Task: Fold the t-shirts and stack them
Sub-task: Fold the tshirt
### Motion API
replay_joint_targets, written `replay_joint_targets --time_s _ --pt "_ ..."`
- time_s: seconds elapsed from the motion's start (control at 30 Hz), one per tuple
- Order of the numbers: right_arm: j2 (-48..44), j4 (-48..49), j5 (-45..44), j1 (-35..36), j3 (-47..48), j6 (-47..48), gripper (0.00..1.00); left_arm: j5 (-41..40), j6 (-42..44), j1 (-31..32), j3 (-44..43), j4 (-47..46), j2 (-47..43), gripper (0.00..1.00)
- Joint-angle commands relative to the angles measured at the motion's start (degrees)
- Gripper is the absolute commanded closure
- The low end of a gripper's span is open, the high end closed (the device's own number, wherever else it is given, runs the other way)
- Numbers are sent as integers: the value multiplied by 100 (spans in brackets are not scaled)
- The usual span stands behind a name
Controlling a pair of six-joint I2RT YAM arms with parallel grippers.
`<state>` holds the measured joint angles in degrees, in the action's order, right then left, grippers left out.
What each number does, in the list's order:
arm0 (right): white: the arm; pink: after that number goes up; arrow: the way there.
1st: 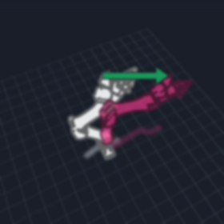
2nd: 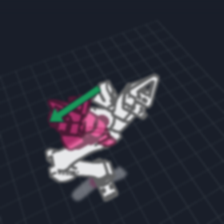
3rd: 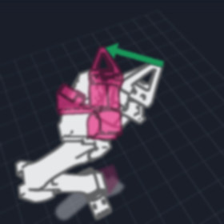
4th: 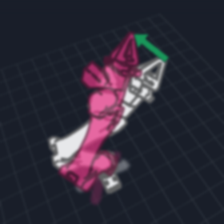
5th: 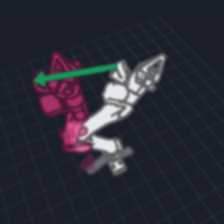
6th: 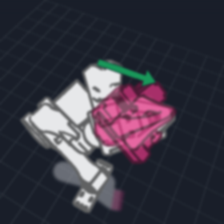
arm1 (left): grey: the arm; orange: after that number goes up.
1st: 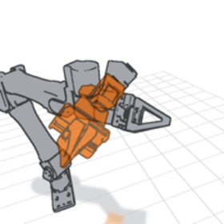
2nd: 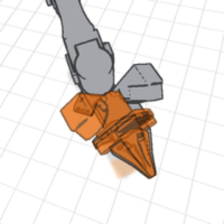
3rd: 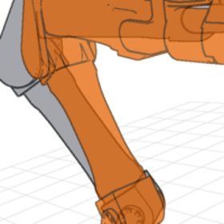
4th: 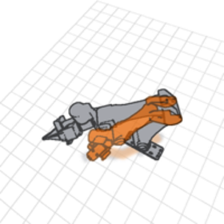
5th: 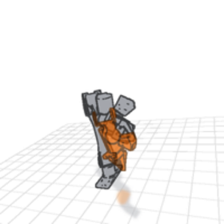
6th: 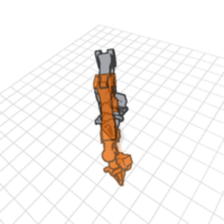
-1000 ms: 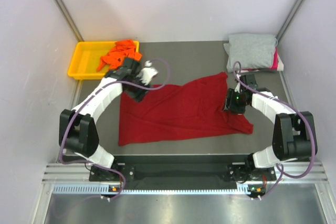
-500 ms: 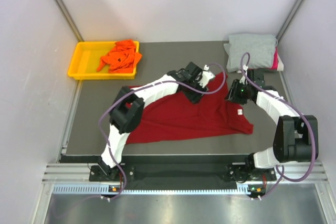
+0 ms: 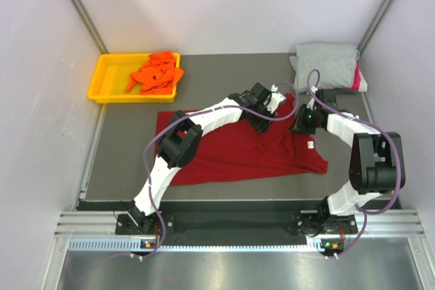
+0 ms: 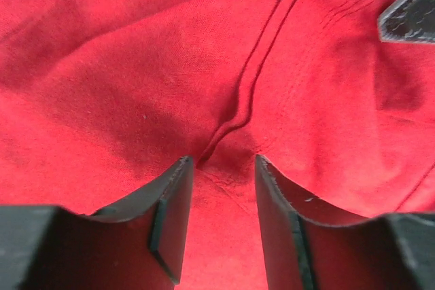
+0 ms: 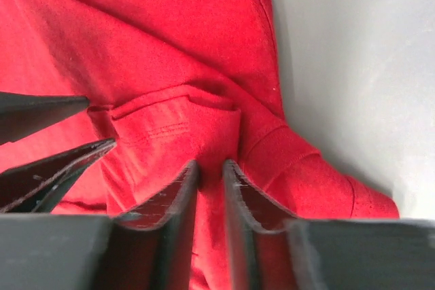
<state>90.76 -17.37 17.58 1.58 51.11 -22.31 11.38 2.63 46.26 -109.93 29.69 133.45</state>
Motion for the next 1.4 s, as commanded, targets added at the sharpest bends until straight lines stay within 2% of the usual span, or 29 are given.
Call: replay_joint_targets --time_s 0.0,0.1,0.13,0.2,0.5,0.67,0.87,0.93,0.97,1.0,1.07,1.13,1.17,1.2,1.27,1.37 --pt "47 453 122 -62 215 -11 82 67 -61 6 -143 -148 102 55" --pt "56 462 105 -62 241 42 94 14 26 15 -108 -148 68 71" --pt "47 453 96 -62 267 86 96 49 53 15 -99 -165 50 87" --pt "56 418 79 -62 294 121 100 92 62 6 -99 -218 15 100" --pt "-6 155 -18 -62 645 525 100 -276 -35 -3 -38 -104 -371 100" --pt "196 374 -18 -62 962 806 100 -689 -210 -3 709 -552 -1004 100" --pt "715 295 202 -53 1331 1053 100 -804 -105 -3 701 -508 -628 100" --pt "767 286 97 -53 1314 1079 90 -672 -105 -3 649 -482 -540 100" --pt "794 252 -17 -53 1314 1114 75 -646 -105 -3 596 -465 -469 100" --pt "803 225 -88 -62 1340 1123 68 -680 -96 -12 569 -456 -443 100" --pt "873 -80 -568 -62 1445 1088 57 -803 -79 -12 499 -412 -381 91" --pt "821 -371 -974 -62 1656 957 53 -978 -18 -29 368 -333 -381 74" --pt "716 -556 -1376 -70 1691 895 52 -1040 9 -38 341 -272 -459 59" --pt "341 -636 -1607 -62 1657 738 51 -1084 87 -47 349 -271 -521 53" --pt "-153 -916 -2281 -53 1586 579 51 -1331 176 -56 437 -280 -792 46" --pt "-1269 -1372 -2497 17 1245 359 55 -1489 343 -73 665 -271 -1276 41"
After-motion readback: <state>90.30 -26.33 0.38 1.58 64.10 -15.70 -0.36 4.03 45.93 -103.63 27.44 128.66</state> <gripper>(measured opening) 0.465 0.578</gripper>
